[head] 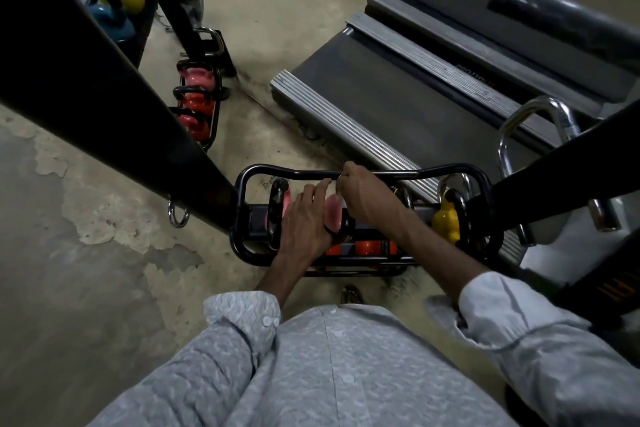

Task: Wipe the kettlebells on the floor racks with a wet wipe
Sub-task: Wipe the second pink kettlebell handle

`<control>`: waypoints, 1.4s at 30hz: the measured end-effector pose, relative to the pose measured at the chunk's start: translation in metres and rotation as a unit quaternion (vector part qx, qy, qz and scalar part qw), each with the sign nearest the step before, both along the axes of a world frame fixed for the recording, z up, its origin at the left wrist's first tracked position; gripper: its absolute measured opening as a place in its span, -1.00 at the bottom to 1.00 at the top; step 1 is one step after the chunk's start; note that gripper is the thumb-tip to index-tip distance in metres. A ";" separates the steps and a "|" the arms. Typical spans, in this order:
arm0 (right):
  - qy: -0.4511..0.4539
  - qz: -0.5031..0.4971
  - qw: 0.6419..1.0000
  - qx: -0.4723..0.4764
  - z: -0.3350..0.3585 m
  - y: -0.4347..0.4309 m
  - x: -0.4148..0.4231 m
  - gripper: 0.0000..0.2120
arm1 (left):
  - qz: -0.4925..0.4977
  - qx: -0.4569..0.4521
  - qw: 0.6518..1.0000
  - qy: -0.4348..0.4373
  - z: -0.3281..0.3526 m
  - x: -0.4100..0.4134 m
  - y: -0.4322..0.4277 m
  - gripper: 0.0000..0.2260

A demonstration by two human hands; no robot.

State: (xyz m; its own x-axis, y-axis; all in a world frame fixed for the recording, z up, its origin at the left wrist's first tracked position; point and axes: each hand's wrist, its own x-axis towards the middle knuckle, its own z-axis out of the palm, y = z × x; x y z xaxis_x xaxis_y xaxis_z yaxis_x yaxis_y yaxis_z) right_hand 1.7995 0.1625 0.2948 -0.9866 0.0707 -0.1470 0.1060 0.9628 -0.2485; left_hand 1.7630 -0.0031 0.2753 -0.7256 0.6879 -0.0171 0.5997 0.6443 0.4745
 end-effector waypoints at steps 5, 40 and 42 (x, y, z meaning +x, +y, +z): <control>0.081 -0.040 0.995 -0.043 -0.005 -0.027 0.043 -0.74 | -0.038 0.003 0.999 -0.035 0.002 -0.008 0.001 -0.26; 0.028 -0.401 0.701 -0.589 -0.049 -0.031 0.072 -0.85 | -0.070 -0.076 0.995 -0.004 0.001 -0.015 -0.004 -0.03; 0.025 -0.398 0.707 -0.584 -0.047 -0.032 0.073 -0.86 | -0.068 -0.076 0.995 -0.003 0.001 -0.014 -0.005 -0.03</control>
